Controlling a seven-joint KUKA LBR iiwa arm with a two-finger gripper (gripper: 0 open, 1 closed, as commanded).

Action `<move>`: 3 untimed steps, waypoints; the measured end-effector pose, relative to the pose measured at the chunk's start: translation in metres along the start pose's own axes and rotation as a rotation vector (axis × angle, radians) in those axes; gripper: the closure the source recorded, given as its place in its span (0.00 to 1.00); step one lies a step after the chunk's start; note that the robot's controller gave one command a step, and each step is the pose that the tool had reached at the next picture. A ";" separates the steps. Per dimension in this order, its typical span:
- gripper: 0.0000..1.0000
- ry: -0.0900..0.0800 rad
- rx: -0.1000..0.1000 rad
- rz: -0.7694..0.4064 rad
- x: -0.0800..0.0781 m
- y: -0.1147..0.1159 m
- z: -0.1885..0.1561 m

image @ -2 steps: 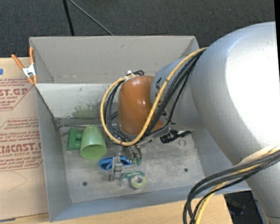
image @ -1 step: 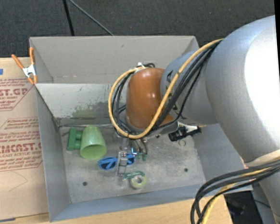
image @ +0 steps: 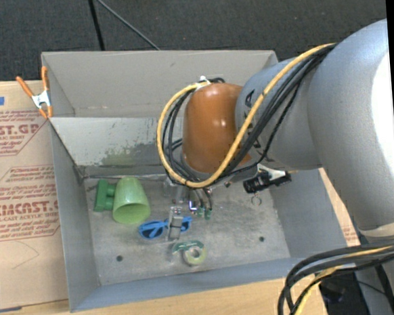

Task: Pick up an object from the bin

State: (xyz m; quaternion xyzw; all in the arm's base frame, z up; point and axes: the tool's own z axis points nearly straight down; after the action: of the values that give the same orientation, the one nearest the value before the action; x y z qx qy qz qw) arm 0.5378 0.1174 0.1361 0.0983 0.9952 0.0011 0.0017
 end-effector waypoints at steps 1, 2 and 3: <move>0.00 0.009 0.004 0.083 0.019 0.002 0.070; 0.00 0.007 0.002 0.083 0.019 0.003 0.070; 1.00 0.006 0.001 0.083 0.018 0.003 0.069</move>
Offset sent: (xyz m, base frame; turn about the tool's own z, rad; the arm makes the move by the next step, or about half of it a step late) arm -0.0158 0.0051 -0.0661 0.0834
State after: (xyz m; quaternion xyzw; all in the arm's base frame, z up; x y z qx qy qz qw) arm 0.5207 0.1241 0.0669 0.1395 0.9902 0.0011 -0.0014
